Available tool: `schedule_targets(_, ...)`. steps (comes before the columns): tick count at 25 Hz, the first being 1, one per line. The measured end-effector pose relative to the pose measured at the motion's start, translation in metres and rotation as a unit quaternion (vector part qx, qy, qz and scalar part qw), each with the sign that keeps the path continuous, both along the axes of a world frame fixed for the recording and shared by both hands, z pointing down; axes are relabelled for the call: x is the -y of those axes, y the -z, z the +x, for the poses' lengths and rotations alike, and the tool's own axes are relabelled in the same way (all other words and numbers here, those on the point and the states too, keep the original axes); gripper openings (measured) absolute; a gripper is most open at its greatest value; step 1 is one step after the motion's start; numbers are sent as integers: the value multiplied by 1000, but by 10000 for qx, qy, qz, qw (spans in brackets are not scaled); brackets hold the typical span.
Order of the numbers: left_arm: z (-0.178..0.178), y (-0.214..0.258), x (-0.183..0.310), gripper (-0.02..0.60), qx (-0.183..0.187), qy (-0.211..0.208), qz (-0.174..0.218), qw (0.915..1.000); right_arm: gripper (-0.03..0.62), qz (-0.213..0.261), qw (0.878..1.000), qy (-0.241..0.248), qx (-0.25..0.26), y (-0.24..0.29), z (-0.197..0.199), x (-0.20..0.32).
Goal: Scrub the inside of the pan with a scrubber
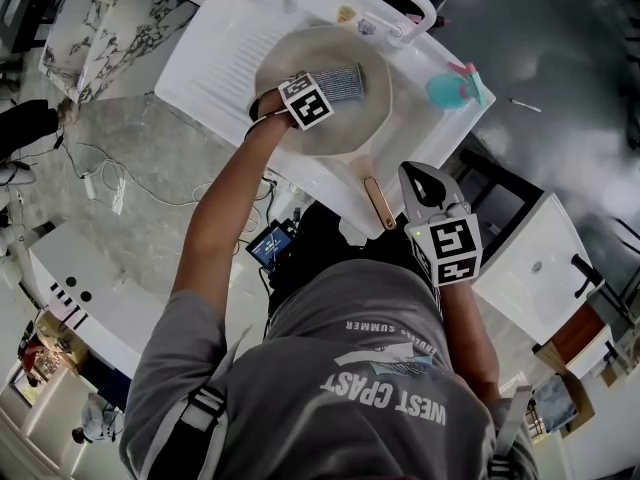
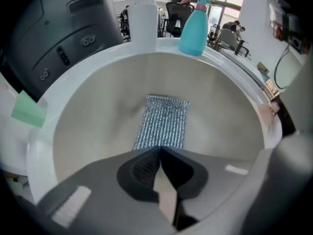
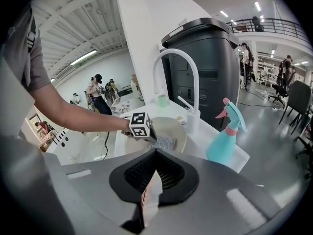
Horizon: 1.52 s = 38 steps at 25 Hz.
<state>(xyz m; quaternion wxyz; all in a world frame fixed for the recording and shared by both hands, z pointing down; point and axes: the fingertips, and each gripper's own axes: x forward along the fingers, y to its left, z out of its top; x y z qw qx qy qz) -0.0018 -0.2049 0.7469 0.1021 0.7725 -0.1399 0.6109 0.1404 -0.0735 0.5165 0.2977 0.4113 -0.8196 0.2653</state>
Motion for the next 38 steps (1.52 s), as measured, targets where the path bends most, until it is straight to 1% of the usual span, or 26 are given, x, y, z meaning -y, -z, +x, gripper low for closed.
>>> schedule_targets(6,-34,-2,2,8,205,179,14,9996,2,-128,9999,82,-15,-10,-1,-6)
schedule_targets(12,-34,-4,-11,8,222,123,-45,9997,2,-258,9995,187,-38,-19,-6,-11)
schedule_targets(14,-33,-4,-18,8,251,54,-85,9996,2,-266,9994,205,-34,-20,-7,-12)
schedule_targets(18,-35,-5,-37,8,415,-238,-191,9987,2,-263,9994,207,-42,-19,-9,-13)
schedule_targets(21,-33,-5,-51,8,424,-366,-268,9981,2,-259,9994,206,-44,-18,-11,-14)
schedule_targets(24,-28,-3,-59,8,328,-384,-286,9983,2,-262,9994,226,-47,-19,-14,-16)
schedule_targets(29,-11,2,-70,8,8,-348,-308,9989,2,-238,9994,243,-64,-17,-18,-19)
schedule_targets(33,-1,10,-73,8,-322,-164,-299,9989,2,-193,9995,226,-81,-14,-20,-18)
schedule_targets(38,-1,30,-66,8,-577,52,-105,9983,2,-122,9997,203,-117,-7,-23,-14)
